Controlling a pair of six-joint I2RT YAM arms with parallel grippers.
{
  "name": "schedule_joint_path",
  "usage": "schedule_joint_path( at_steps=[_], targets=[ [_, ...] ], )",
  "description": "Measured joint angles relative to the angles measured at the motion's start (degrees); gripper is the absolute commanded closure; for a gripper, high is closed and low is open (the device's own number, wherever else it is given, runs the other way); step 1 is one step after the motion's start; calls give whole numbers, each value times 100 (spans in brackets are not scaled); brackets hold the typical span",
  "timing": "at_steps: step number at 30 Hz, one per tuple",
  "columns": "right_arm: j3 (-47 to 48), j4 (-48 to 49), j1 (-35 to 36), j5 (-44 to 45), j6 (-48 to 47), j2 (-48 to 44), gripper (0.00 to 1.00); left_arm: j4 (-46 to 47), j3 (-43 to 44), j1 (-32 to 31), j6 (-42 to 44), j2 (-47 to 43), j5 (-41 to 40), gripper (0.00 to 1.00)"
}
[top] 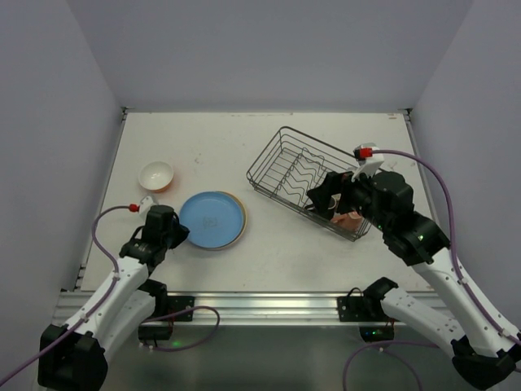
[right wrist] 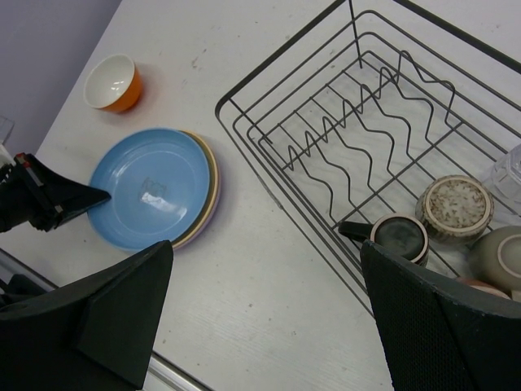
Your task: Unload the mixed dishes from the dish rack
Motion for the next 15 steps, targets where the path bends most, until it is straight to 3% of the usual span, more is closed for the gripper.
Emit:
schedule_joint_path(
  at_steps=[15],
  targets=[
    [0,2,-2,-26,-15,0,1,-44,4,4,9,-538,136,97]
  ],
)
